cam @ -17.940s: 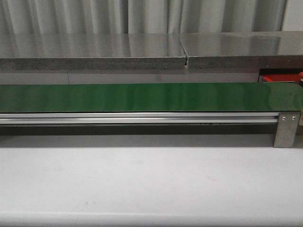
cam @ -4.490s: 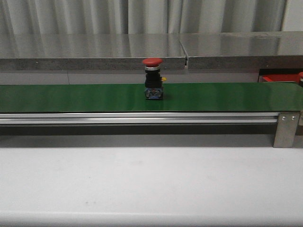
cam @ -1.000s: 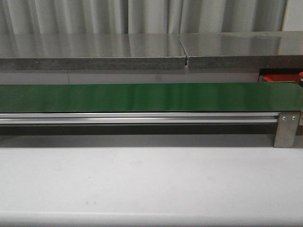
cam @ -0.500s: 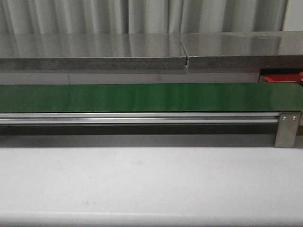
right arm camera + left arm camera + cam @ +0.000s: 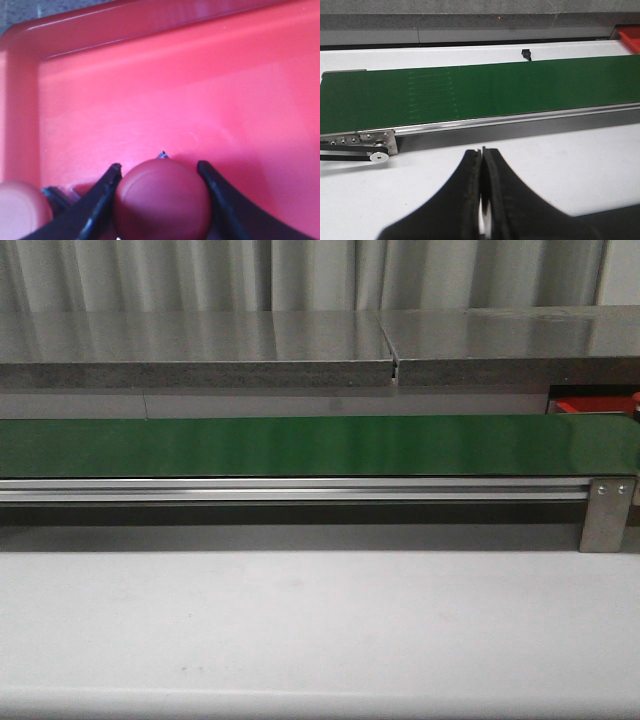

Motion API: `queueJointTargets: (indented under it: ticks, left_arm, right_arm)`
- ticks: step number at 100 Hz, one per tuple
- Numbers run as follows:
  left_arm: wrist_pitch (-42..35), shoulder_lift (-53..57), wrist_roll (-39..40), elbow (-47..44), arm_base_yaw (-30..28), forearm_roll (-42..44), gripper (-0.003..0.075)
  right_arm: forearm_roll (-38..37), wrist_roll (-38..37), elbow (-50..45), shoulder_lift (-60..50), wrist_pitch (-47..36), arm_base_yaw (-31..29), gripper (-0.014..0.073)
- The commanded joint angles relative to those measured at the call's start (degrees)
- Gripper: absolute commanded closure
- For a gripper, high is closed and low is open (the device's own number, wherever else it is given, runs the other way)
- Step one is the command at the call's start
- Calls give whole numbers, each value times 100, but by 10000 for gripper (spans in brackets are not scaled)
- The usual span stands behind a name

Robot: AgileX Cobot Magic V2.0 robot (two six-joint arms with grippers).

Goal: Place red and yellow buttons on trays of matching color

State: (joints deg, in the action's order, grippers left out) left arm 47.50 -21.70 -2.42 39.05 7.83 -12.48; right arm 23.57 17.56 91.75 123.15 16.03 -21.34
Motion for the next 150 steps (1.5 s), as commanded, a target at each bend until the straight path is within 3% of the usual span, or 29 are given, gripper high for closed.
queueJointTargets:
  ticks: [1, 11, 31, 40, 72, 97, 106, 129, 150]
  left_arm:
    - [-437, -40, 21, 126, 39, -78, 741]
    - [-437, -40, 21, 126, 39, -78, 741]
    - [-437, -40, 21, 126, 39, -78, 741]
    - [-437, -40, 21, 126, 39, -78, 741]
    - [-437, -40, 21, 126, 39, -78, 741]
    - [-437, -40, 21, 126, 39, -78, 741]
    - [-437, -40, 21, 126, 39, -78, 741]
    - [-437, -40, 21, 126, 39, -78, 741]
    - [-437, -40, 21, 126, 39, -78, 741]
  right_arm:
    - [125, 1, 177, -328, -485, -54, 435]
    - [145, 1, 177, -301, -485, -54, 398]
    - [185, 1, 177, -233, -491, -54, 159]
    - [205, 1, 177, -233, -502, -54, 92]
    - [366, 21, 163, -538, -269, -54, 94]
    - [-27, 26, 150, -1052, 533, -54, 97]
    - [-79, 26, 87, -1295, 744, -54, 189]
    - [-79, 26, -875, -2197, 457, -47, 658]
    - [-79, 334, -2144, -3166, 30, 76, 669]
